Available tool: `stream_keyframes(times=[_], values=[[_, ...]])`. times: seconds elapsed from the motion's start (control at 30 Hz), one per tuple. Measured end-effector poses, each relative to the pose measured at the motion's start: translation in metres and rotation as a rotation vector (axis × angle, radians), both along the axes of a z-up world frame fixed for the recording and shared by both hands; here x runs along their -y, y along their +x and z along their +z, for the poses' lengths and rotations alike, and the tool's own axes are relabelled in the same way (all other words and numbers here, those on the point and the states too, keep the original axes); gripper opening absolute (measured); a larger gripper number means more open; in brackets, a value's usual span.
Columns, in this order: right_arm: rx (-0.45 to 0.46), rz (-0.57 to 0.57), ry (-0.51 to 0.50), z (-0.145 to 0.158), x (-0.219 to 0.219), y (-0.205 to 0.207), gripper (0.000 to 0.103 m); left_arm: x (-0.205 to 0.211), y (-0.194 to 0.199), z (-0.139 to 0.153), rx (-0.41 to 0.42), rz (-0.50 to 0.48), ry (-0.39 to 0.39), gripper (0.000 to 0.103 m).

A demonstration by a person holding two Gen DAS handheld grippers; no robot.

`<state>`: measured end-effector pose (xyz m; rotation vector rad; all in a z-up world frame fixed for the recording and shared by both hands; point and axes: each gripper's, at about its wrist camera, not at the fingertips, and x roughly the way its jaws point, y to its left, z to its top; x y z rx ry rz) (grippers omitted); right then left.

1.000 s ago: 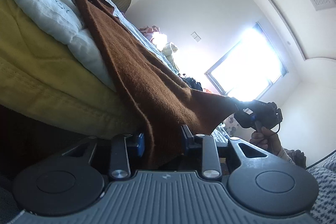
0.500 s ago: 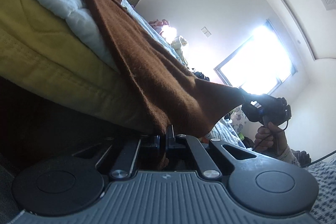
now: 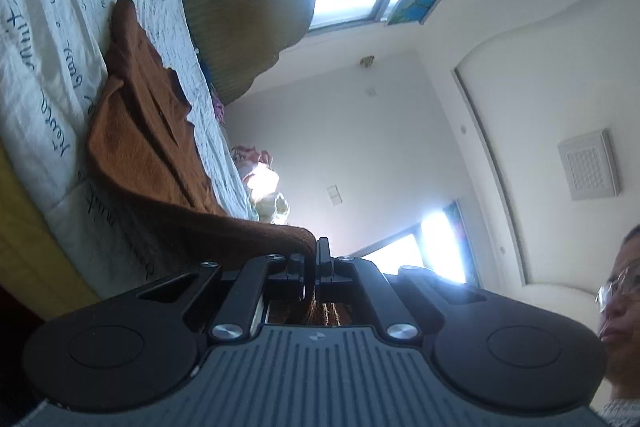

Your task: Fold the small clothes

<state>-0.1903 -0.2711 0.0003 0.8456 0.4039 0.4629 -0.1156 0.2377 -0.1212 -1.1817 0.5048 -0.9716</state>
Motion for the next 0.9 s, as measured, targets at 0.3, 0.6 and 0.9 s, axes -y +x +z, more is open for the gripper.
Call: stream_keyframes(times=[0.3, 0.6, 0.9], values=[[-0.100, -0.004, 0.135, -0.026, 0.023, 0.097, 0.005, -0.009, 0.094, 0.020, -0.172, 0.095, -0.015, 0.003], [-0.249, -0.051, 0.225, -0.084, 0.056, 0.238, 0.005, 0.036, 0.243, 0.018, -0.351, 0.078, 0.146, 0.003], [-0.301, -0.089, 0.237, -0.114, 0.067, 0.298, 0.005, 0.033, 0.316, 0.003, -0.447, 0.115, 0.187, 0.003]])
